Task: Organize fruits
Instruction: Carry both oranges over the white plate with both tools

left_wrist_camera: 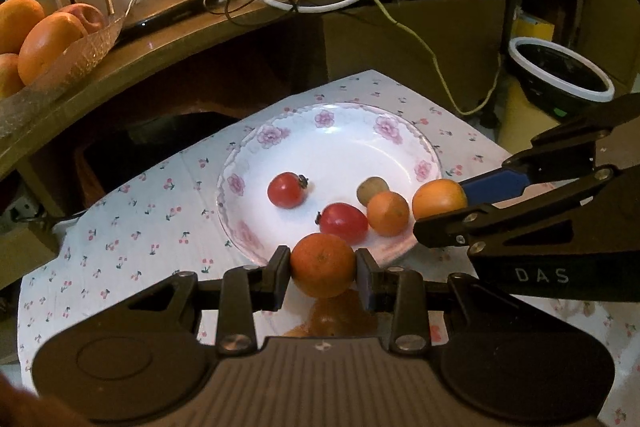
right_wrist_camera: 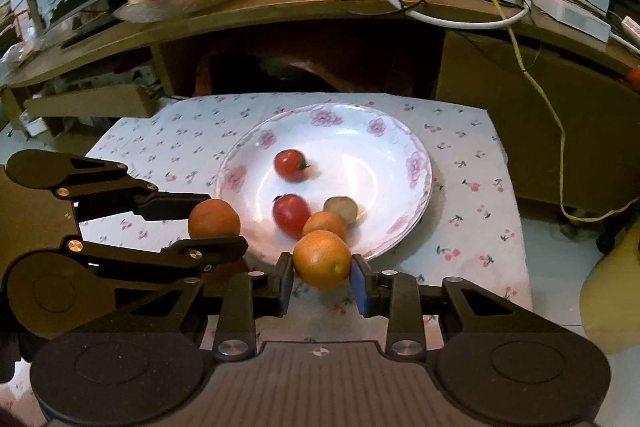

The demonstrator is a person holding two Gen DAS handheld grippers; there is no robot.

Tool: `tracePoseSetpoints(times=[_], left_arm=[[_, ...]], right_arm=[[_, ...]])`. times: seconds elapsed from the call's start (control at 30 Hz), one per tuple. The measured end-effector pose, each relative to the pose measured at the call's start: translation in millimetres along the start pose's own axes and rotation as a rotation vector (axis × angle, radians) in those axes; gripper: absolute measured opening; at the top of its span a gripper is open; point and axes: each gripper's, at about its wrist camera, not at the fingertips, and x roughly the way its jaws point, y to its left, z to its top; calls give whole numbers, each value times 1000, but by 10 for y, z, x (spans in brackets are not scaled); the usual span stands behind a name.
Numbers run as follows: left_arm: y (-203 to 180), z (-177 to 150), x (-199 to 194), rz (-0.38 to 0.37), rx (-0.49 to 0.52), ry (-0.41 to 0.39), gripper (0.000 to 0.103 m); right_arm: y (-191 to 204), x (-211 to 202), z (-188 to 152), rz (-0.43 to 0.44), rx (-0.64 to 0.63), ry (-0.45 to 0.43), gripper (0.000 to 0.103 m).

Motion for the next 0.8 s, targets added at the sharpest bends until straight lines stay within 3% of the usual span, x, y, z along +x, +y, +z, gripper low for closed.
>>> tracePoseSetpoints(times=[0.8], left_arm=[[152,92,364,32,-37,-6,39]], right_arm=[[-133,344,151,-8,27,-24,34]])
